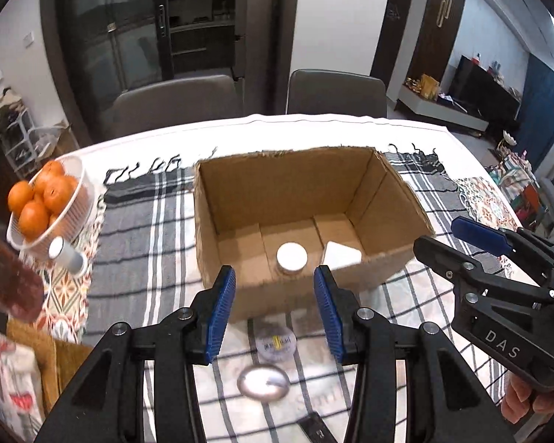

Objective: Organize rigid objects
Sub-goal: 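Open the right gripper to drop the charger while the left gripper drops the jar into the box, then grasp the pink antler lamp with the right gripper while the left gripper grasps the black device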

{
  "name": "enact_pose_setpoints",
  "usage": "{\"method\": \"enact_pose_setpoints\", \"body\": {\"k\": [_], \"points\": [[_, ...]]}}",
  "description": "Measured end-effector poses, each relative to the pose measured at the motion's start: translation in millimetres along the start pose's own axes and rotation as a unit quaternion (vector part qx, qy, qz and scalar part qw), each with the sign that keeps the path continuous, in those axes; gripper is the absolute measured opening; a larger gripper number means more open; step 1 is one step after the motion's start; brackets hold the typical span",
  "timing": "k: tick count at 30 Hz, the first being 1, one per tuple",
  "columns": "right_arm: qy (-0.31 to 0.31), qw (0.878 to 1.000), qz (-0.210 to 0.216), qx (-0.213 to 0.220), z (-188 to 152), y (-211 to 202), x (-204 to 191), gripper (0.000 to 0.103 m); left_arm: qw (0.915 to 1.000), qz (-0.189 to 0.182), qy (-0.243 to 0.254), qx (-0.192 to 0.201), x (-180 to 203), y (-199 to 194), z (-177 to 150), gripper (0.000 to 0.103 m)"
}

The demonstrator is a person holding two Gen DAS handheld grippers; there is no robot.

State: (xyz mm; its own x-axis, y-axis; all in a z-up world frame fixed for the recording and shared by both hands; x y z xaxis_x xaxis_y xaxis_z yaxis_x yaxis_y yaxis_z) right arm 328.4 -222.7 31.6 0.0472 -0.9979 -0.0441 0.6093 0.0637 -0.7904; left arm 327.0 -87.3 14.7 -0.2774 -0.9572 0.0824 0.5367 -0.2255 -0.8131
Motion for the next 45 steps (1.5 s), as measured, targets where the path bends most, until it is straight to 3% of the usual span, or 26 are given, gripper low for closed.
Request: {"method": "enact_pose_setpoints", "body": {"k": [14,22,35,45], "points": [[-0.031,0.999,0.015,-0.023,-59.7,-27.5,0.9,0.055,0.9996,0.026,-0.013,0.002,26.1,-30.4,-71.3,0.044],[-0.015,0.999,0.032,-0.038,-89.0,-28.8,13.6,0.061,0.9988,0.024,-0.036,-0.024,39.3,-26.7,-101.4,0.044],[-0.002,0.995,0.031,-0.094,-116.0,-1.3,23.6,0.069,0.9916,0.016,-0.095,-0.087,39.7,0.1,-147.0,0.044],[0.009,0.987,0.027,-0.161,-139.4,31.4,33.8,0.069,0.9759,-0.006,-0.146,-0.162,44.6,38.9,-179.7,0.044]]}}
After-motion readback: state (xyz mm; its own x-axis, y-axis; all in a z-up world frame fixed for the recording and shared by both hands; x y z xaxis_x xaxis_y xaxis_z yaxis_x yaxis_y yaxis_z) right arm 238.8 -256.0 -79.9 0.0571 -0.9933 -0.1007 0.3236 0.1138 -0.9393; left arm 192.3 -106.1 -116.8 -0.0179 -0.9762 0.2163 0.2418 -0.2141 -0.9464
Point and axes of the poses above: each gripper's, at about its wrist camera, not at the fingertips, and y roughly the way its jaws point, x to its right, z to its top, the point moved 4 cm from there along y, roughly the way its jaws point, and after that the axes turned 1 degree about -x, right-handed, at the moved point
